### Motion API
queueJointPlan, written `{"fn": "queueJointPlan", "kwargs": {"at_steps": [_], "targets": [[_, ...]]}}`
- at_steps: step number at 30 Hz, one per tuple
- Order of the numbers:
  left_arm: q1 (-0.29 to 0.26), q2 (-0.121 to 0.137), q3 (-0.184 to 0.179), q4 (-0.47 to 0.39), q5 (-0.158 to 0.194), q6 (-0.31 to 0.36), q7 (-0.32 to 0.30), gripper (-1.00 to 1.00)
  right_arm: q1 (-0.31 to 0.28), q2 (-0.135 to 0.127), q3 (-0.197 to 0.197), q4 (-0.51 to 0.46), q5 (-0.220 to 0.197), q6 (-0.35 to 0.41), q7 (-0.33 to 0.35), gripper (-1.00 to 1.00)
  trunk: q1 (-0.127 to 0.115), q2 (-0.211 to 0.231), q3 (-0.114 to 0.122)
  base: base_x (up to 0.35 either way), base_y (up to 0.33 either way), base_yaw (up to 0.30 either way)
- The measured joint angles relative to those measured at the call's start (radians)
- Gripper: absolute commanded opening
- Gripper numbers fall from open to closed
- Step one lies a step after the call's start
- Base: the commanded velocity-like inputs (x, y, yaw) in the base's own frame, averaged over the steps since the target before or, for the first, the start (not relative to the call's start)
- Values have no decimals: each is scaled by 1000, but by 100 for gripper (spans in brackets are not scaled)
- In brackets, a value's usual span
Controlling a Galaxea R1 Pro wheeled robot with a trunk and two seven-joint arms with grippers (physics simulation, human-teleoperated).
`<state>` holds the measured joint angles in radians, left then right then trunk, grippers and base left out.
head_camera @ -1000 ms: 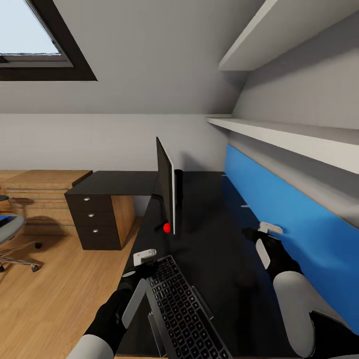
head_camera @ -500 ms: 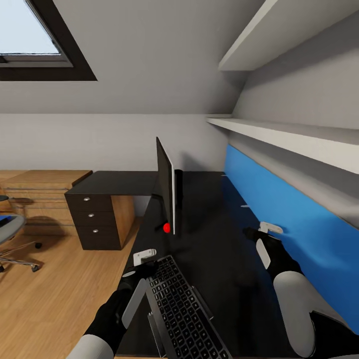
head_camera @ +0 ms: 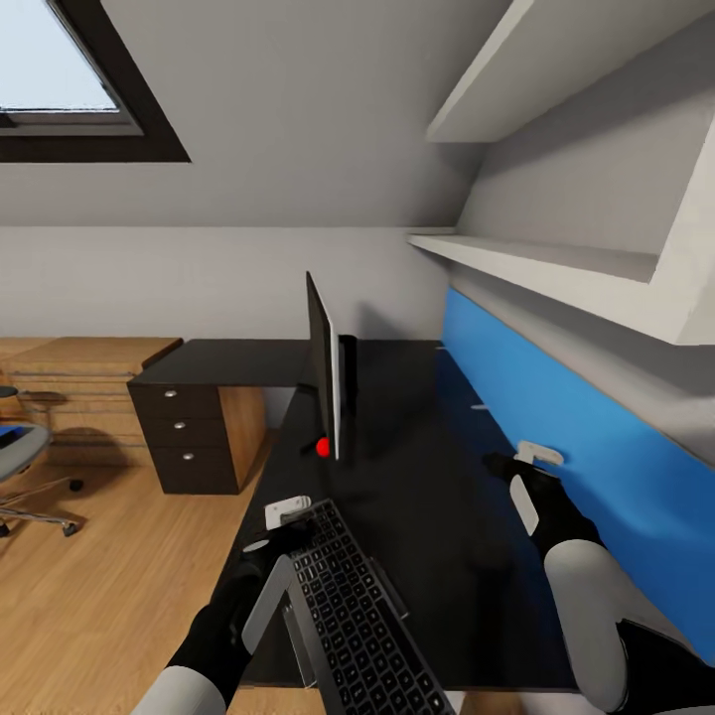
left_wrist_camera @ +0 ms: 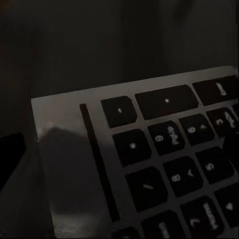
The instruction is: In the bedroom, organize the workspace by keeping the computer under the desk, ensuring the monitor is on the desk, placing the keyboard on the desk next to the monitor, placing the mouse on the desk next to the keyboard, moving the folder from the swivel chair onto the desk next to the mouse, stacking the notebook on top of the folder with the pen on top of the notebook, and positioning the swivel chair next to the desk.
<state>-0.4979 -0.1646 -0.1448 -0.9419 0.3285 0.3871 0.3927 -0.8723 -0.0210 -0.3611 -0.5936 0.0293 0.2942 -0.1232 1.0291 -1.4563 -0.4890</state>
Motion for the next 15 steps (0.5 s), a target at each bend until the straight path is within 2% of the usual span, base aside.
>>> {"fn": "queueJointPlan", "kwargs": {"at_steps": [2,15], "targets": [[0,0,0,0,0,0,0,100,0,0,0,0,0,0,0,100,0,0,0,-39,-36,39],[0,0,2,-2,-3,0,2,100,0,1,0,0,0,-1,0,100,-50,91,24,0,0,95]]}}
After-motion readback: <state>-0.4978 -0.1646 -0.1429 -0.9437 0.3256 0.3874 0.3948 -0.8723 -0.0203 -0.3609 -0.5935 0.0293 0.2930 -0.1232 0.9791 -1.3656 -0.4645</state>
